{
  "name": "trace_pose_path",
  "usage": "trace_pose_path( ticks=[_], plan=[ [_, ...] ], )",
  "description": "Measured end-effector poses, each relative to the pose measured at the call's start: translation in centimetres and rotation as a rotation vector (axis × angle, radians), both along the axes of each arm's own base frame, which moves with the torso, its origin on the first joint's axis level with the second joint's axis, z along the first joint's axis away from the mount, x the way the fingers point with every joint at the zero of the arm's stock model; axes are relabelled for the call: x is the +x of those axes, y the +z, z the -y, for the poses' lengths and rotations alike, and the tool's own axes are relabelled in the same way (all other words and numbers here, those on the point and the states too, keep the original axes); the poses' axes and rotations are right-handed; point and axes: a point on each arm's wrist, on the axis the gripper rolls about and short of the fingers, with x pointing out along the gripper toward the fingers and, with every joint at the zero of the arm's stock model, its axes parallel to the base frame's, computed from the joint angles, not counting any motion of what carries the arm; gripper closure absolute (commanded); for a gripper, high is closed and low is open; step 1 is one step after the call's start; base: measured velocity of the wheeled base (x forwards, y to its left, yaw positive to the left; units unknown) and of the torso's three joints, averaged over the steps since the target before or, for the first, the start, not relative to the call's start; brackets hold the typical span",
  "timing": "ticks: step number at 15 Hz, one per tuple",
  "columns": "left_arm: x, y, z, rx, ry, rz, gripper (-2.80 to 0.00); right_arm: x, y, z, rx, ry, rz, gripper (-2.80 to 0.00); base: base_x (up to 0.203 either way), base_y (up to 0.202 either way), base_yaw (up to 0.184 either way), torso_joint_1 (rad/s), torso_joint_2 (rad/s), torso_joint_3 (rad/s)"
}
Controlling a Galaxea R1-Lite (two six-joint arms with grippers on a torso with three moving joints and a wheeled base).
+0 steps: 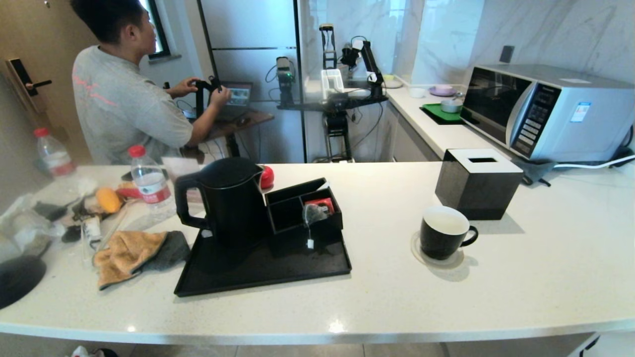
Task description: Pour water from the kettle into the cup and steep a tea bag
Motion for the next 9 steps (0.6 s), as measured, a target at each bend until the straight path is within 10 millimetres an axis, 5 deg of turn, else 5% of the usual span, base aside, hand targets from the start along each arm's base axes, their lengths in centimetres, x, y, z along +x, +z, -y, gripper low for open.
trace_pose_path(
  ticks=[9],
  plan=[
    [0.01,-0.02,0.0,0.0,0.0,-0.001,0.0,0.0,0.01,0.0,0.003,0.0,0.001,0.0,0.0,0.0,0.0,0.0,0.0,0.0]
  ],
)
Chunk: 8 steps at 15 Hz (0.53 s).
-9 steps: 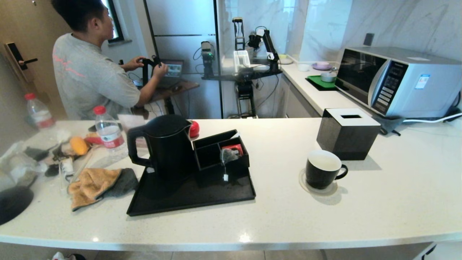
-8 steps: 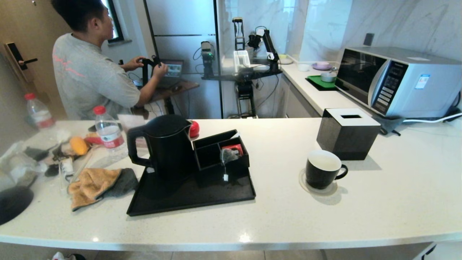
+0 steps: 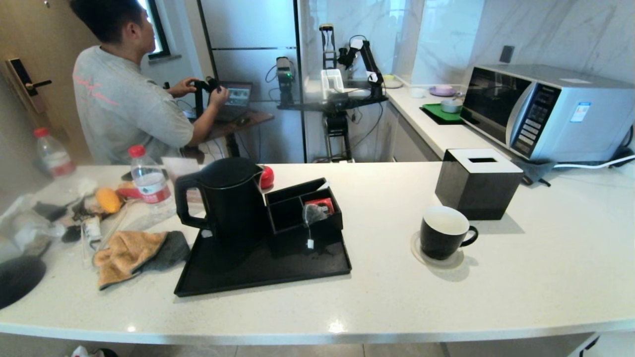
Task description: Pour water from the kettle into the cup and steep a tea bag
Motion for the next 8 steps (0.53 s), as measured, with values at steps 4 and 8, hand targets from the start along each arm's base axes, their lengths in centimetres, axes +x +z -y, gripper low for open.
trace_pose_path(
  ticks=[4,8],
  plan=[
    [0.0,-0.01,0.0,-0.001,-0.001,-0.001,0.0,0.0,0.0,0.0,0.0,0.0,0.0,0.0,0.0,0.0,0.0,0.0,0.0,0.0],
    [0.0,0.0,0.0,-0.001,0.0,0.0,0.0,0.0,0.0,0.0,0.0,0.0,0.0,0.0,0.0,0.0,0.0,0.0,0.0,0.0]
  ],
)
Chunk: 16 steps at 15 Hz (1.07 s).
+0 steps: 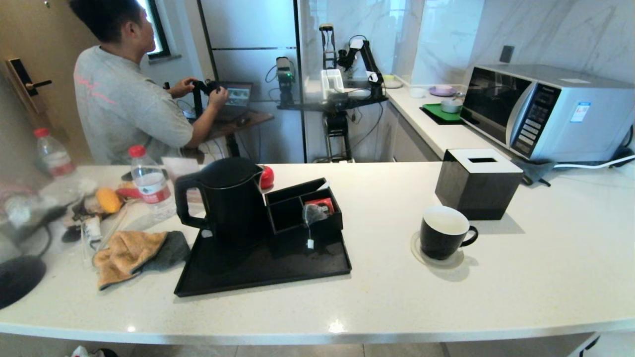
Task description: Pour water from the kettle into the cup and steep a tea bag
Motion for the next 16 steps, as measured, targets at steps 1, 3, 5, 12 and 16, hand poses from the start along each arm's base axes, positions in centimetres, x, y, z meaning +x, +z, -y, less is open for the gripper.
trace_pose_path(
  ticks=[1,3,5,12,16],
  plan=[
    [0.0,0.0,0.0,0.0,0.0,0.0,0.0,0.0,0.0,0.0,-0.001,0.0,0.0,0.0,0.0,0.0,0.0,0.0,0.0,0.0],
    [0.0,0.01,0.0,0.0,0.0,0.001,0.0,0.0,0.0,0.0,0.0,0.0,0.0,0.0,0.0,0.0,0.0,0.0,0.0,0.0],
    [0.0,0.01,0.0,0.0,0.0,0.0,0.0,0.0,0.0,0.0,0.0,0.0,0.0,0.0,0.0,0.0,0.0,0.0,0.0,0.0],
    [0.0,0.02,0.0,0.0,0.0,0.001,0.0,0.0,0.0,0.0,0.0,0.0,0.0,0.0,0.0,-0.009,0.002,0.0,0.0,0.0],
    [0.0,0.01,0.0,-0.001,0.001,0.0,0.0,0.0,0.0,0.0,0.0,0.0,0.0,0.0,0.0,-0.17,0.004,0.004,0.0,0.003]
  ],
)
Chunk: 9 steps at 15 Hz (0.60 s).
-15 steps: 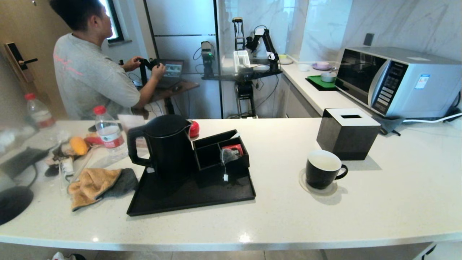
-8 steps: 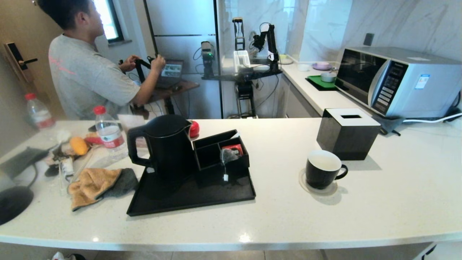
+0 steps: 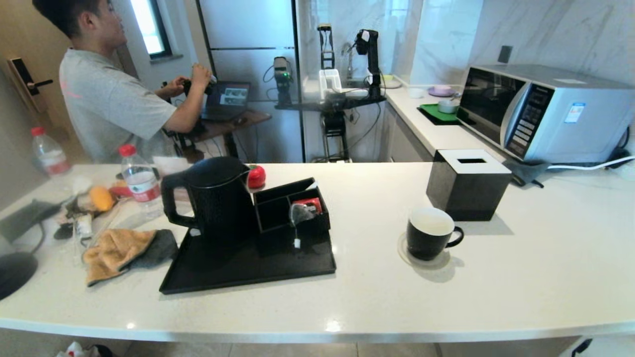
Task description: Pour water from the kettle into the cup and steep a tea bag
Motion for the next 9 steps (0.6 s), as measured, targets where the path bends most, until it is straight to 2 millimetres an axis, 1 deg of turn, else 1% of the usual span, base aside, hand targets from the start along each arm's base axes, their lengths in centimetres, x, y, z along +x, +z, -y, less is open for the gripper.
trace_pose_path(
  ticks=[3,4,9],
  plan=[
    [0.0,0.0,0.0,0.0,0.0,0.0,0.0,0.0,0.0,0.0,0.0,0.0,0.0,0.0,0.0,-0.186,0.001,0.004,0.0,0.004],
    [0.0,0.01,0.0,0.0,0.0,0.001,0.0,0.0,0.0,0.0,0.0,0.0,0.0,0.0,0.0,-0.116,0.001,0.002,0.0,0.002],
    [0.0,0.0,0.0,0.0,0.0,0.001,0.0,0.0,0.0,0.0,0.0,0.0,0.0,0.0,0.0,0.0,0.0,0.0,0.0,0.0]
  ],
)
